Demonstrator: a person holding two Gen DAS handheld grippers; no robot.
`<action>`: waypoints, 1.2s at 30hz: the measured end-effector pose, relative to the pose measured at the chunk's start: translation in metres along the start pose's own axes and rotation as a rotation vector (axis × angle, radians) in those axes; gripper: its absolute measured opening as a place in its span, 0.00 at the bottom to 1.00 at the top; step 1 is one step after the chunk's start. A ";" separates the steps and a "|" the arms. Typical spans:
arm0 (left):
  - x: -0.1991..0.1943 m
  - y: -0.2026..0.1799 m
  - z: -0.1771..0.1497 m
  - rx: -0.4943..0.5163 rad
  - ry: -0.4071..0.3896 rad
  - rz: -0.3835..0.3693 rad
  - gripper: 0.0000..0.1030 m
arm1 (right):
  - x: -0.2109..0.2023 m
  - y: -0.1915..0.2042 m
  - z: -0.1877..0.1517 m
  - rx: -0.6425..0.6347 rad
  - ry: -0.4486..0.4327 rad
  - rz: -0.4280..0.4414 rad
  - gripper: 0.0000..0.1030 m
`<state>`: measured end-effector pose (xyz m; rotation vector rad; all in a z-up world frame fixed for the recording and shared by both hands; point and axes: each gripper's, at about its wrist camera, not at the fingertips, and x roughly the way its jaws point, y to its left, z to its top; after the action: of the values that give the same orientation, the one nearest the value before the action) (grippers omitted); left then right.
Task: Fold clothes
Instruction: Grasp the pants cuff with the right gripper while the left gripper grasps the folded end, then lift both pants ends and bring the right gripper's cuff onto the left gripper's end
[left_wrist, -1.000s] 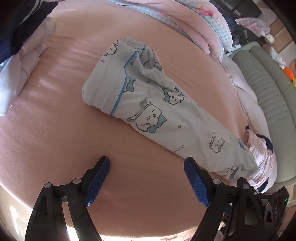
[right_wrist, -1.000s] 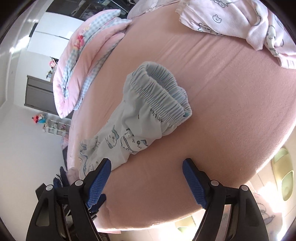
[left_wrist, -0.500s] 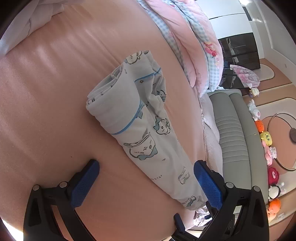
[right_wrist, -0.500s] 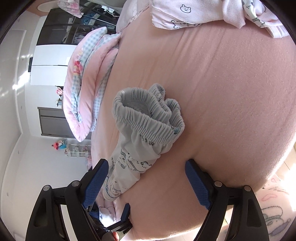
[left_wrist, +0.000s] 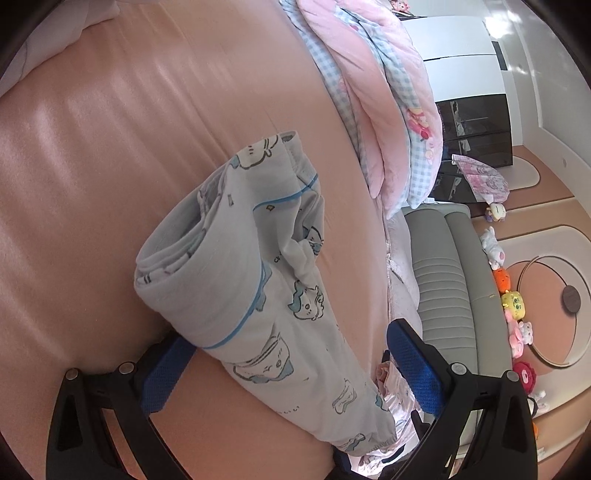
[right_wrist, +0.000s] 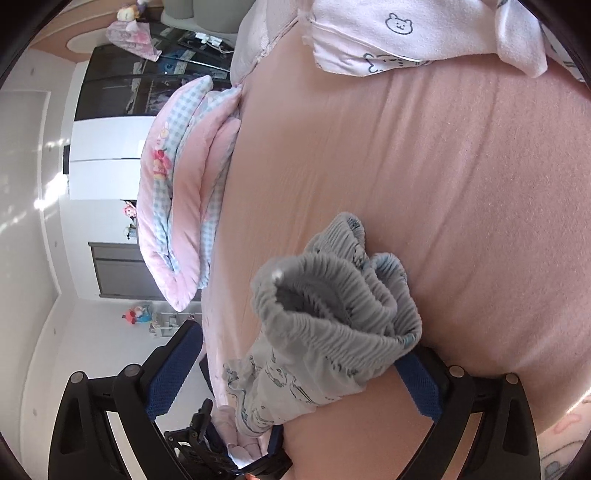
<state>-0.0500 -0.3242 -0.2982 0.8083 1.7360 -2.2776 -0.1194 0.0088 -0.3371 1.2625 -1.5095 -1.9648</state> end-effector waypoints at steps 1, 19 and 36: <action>0.002 -0.001 0.001 0.006 -0.007 0.008 1.00 | 0.000 -0.001 0.002 0.013 -0.008 0.009 0.97; -0.002 0.014 0.006 0.011 0.006 -0.049 0.60 | 0.027 0.028 -0.030 -0.356 -0.131 -0.236 0.96; -0.024 0.029 -0.011 -0.078 -0.058 -0.027 0.11 | 0.010 -0.011 0.000 -0.133 -0.073 -0.100 0.34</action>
<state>-0.0140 -0.3275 -0.3121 0.7013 1.8079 -2.2119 -0.1218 0.0056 -0.3513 1.2449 -1.3467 -2.1582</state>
